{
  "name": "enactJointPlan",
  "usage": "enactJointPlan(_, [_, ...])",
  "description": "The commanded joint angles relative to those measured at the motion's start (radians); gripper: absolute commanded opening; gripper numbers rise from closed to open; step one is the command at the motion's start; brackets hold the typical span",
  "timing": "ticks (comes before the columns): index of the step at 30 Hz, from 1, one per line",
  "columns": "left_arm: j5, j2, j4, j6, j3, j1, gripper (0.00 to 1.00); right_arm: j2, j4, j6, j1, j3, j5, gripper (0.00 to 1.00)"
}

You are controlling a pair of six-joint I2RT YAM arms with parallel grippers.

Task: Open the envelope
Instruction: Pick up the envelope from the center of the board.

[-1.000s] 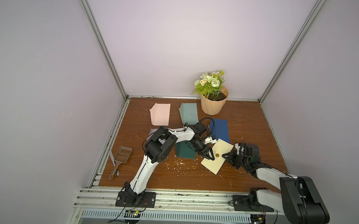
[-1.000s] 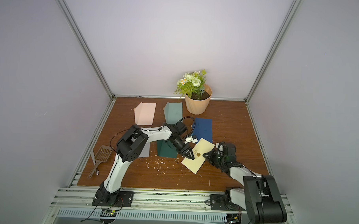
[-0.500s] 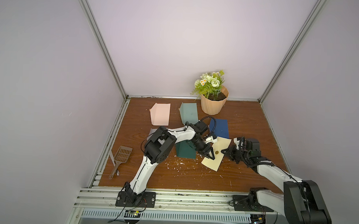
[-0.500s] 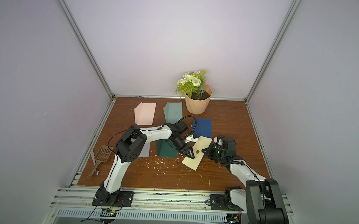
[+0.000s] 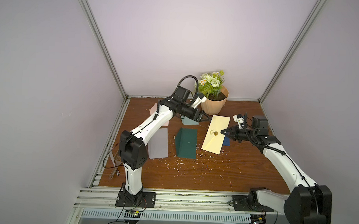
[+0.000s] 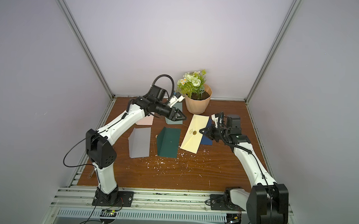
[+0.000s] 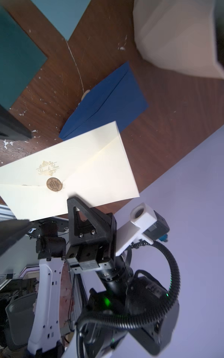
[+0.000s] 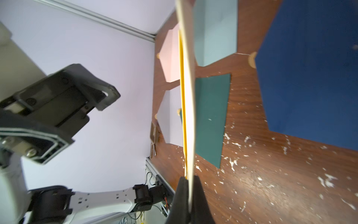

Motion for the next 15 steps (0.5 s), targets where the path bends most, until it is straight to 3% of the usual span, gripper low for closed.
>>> enactJointPlan(1, [0.135, -0.013, 0.001, 0.007, -0.023, 0.086, 0.66, 0.057, 0.139, 0.045, 0.046, 0.121, -0.183, 0.0])
enactJointPlan(6, [0.207, -0.06, 0.082, -0.04, -0.052, 0.179, 0.67, 0.191, 0.176, 0.04, 0.123, 0.325, -0.249, 0.0])
enactJointPlan(9, [0.285, -0.098, 0.271, -0.18, -0.127, 0.213, 0.67, 0.265, 0.182, 0.037, 0.15, 0.43, -0.268, 0.0])
enactJointPlan(12, [0.343, -0.175, 0.709, -0.481, -0.292, 0.224, 0.66, 0.328, 0.195, 0.032, 0.166, 0.509, -0.285, 0.0])
enactJointPlan(15, [0.365, -0.219, 1.331, -0.896, -0.483, 0.233, 0.64, 0.372, 0.247, 0.061, 0.171, 0.55, -0.306, 0.0])
